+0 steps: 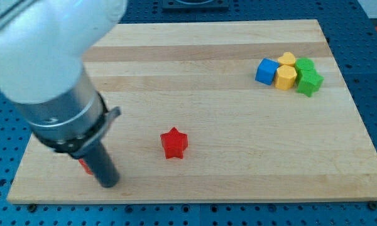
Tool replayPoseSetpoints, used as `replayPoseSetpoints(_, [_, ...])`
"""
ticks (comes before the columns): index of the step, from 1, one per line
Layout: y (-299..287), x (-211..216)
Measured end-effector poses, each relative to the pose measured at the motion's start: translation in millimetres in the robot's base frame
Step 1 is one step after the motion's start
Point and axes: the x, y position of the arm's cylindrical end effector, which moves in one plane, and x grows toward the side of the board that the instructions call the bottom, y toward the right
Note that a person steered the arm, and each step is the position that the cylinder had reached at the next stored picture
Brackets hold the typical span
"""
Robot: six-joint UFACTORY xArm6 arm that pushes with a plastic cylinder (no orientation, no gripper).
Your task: Move the red circle to the bottom left
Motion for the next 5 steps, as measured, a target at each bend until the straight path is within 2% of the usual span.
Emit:
replayPoseSetpoints(3, [-14.1,-41.6])
replayPoseSetpoints(5, [-61.1,-47.6])
